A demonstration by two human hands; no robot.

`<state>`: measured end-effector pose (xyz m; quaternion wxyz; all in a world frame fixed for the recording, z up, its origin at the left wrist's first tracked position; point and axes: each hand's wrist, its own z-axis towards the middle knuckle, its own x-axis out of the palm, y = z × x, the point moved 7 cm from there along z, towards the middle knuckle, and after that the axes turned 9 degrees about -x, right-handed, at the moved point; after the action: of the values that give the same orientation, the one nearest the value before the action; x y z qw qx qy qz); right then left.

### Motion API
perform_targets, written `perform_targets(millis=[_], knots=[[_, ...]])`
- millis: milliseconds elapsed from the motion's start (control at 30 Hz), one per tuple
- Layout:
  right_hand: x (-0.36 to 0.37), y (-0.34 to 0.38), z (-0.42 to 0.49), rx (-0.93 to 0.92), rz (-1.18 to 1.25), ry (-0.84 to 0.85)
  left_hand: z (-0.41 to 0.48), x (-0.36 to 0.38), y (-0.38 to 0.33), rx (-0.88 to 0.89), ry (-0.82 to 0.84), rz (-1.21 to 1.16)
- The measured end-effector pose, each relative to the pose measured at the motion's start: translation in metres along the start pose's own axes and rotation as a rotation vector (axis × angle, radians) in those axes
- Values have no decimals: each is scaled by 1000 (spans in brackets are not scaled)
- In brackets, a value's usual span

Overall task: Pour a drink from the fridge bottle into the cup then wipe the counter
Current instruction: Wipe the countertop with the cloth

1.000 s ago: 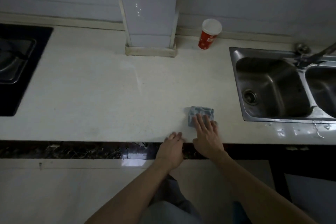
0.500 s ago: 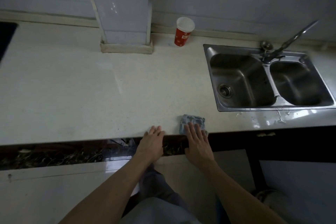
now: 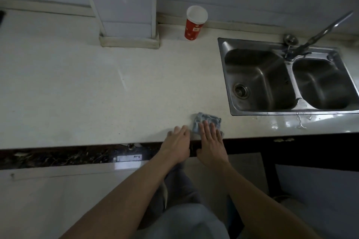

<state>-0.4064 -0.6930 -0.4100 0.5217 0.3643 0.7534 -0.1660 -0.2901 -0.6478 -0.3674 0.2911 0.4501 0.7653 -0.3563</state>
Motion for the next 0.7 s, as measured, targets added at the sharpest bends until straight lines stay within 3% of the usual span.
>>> perform_targets(millis=[267,567,700], knots=[[-25,-56,47,-34,25,-14,56,-8,-28,-69,-4,205],[-74,-111,158,-88,47,-65,114,-38,-7,-195,-99,192],[-96,-135,225,-112,61,-55,151,-66,2,-202,-56,120]])
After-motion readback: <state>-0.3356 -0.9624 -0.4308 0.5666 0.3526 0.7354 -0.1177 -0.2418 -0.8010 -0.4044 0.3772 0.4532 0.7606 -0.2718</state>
